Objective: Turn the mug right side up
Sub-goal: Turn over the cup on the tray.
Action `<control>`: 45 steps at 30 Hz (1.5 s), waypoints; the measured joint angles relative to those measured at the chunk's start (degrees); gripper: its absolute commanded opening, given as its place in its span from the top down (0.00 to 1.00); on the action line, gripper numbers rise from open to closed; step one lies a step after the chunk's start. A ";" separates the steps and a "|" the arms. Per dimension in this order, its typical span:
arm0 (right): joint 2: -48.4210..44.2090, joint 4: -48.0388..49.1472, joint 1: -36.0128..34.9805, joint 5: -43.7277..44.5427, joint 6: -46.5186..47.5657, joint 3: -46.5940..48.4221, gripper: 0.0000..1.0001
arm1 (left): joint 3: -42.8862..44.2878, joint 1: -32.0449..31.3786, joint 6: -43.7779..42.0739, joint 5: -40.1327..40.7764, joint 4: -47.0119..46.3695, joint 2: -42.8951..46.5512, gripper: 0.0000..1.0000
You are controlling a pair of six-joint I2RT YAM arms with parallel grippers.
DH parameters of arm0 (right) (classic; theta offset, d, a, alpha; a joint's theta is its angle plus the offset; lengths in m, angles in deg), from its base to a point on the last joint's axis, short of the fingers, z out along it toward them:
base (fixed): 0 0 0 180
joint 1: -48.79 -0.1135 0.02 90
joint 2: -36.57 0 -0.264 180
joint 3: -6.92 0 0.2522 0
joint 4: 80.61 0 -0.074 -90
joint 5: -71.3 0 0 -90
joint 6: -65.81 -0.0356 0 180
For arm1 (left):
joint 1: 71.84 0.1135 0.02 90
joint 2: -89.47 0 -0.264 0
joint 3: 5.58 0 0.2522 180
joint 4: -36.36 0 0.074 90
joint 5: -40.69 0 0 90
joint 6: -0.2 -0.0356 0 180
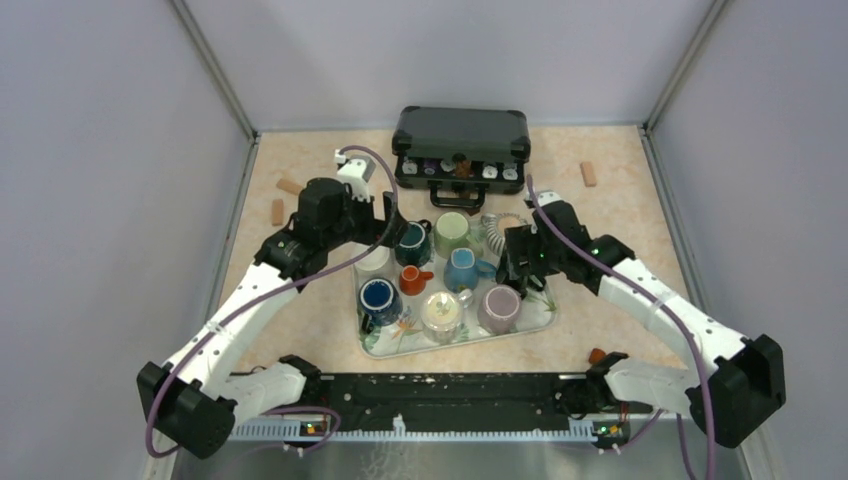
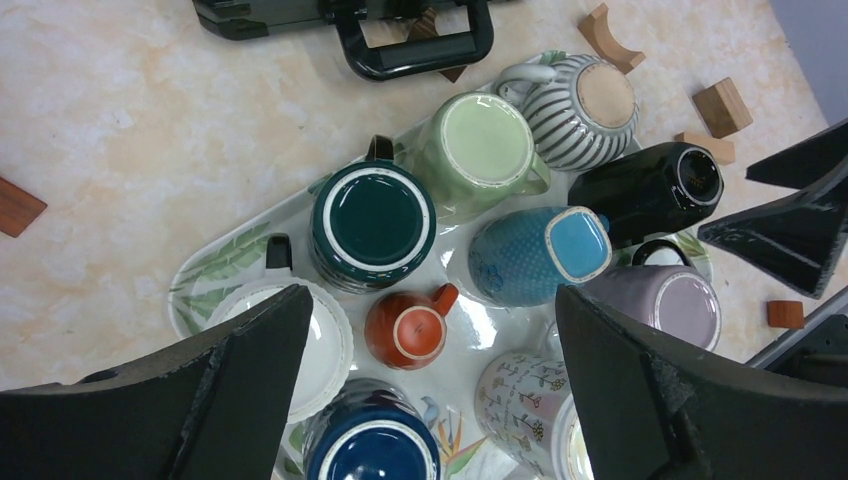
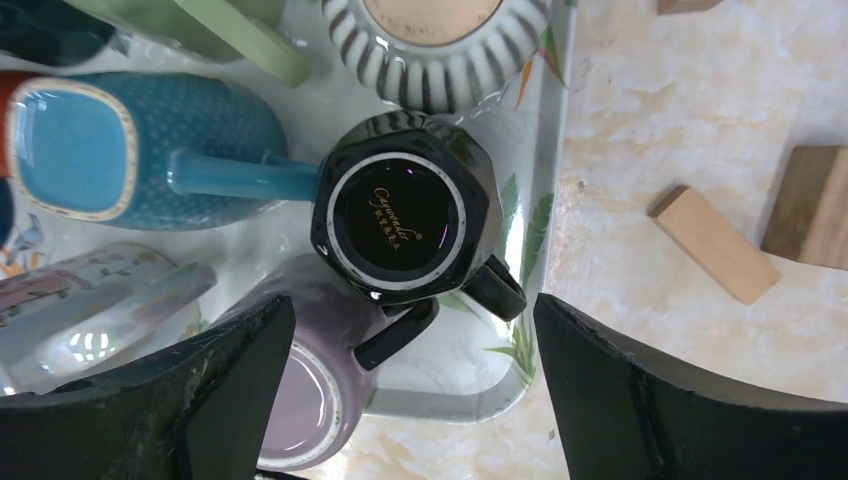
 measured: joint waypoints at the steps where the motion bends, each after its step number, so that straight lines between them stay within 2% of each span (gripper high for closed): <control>1: 0.76 0.42 0.00 -0.35 0.00 -0.87 0.11 | 0.02 0.00 0.00 -0.02 -0.04 -0.13 0.01; 14: 4.87 6.54 -0.57 -0.04 -1.51 -4.98 0.24 | 0.20 0.07 -0.02 -1.29 -0.87 -0.28 0.01; 21: 5.42 7.26 -3.26 2.01 -5.27 -5.05 0.41 | 0.20 0.13 0.00 -1.49 -0.90 -0.28 0.01; 26: 5.09 7.15 -4.37 3.76 -9.01 -5.07 0.42 | 0.20 0.13 0.00 -1.53 -0.90 -0.28 0.01; 36: 2.32 7.65 -4.39 8.11 -10.40 -7.89 0.48 | 0.20 0.13 0.00 -2.71 -0.98 -1.03 0.01; 45: 0.68 10.05 -4.39 7.67 -10.34 -10.36 0.39 | 0.20 0.17 0.04 -3.10 -1.03 -1.03 0.01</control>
